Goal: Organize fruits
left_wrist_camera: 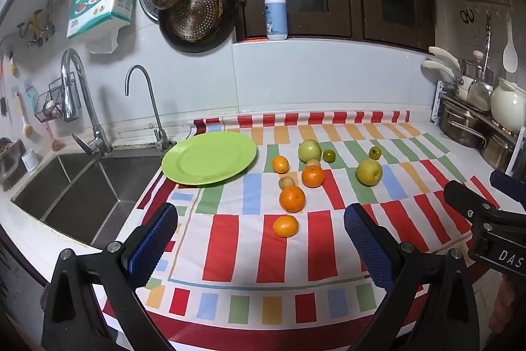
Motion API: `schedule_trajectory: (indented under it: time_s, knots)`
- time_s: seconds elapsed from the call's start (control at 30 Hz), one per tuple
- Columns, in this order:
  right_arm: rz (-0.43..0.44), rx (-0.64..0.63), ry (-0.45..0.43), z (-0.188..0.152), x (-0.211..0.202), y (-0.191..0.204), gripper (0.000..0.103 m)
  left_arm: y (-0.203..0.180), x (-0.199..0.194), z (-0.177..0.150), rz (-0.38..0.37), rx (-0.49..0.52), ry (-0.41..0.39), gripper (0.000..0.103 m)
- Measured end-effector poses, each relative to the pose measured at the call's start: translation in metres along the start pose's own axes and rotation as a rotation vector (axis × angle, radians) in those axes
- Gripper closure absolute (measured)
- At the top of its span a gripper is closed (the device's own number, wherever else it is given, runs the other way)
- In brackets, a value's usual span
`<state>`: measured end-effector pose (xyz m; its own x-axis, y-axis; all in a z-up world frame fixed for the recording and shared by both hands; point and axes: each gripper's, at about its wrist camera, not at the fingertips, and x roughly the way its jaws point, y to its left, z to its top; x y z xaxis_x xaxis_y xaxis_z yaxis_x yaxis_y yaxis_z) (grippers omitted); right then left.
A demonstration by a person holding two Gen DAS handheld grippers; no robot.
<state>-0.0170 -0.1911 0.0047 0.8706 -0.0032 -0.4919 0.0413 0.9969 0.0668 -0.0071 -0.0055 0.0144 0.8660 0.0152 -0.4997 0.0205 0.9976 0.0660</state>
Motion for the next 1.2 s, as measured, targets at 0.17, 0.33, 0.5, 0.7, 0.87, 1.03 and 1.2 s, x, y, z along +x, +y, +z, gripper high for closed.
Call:
schedule_trajectory:
  time_s: [0.17, 0.33, 0.5, 0.7, 0.87, 1.03, 1.2]
  knots:
    - [0.003, -0.005, -0.001, 0.001, -0.0002, 0.0011, 0.0, 0.0023, -0.0009, 0.0008, 0.004, -0.011, -0.009, 0.0]
    - [0.005, -0.016, -0.008, 0.0006, -0.0022, 0.0028, 0.0, 0.0049, -0.0022, -0.0035, 0.005, -0.018, -0.015, 0.0]
    - [0.01, -0.023, -0.011, 0.0013, -0.0038, 0.0045, 0.0, 0.0057, -0.0033, -0.005, 0.004, -0.022, -0.019, 0.0]
    - [0.014, -0.025, -0.015, 0.0009, -0.0052, 0.0055, 0.0, 0.0066, -0.0039, -0.0063, 0.005, -0.023, -0.021, 0.0]
    - [0.017, -0.028, -0.017, 0.0007, -0.0052, 0.0065, 0.0, 0.0068, -0.0038, -0.0068, 0.004, -0.023, -0.021, 0.0]
    - [0.015, -0.028, -0.017, 0.0006, -0.0051, 0.0071, 0.0, 0.007, -0.0037, -0.0075, 0.003, -0.022, -0.023, 0.0]
    - [0.015, -0.028, -0.02, 0.0002, -0.005, 0.0067, 0.0, 0.0073, -0.0044, -0.0075, 0.003, -0.022, -0.024, 0.0]
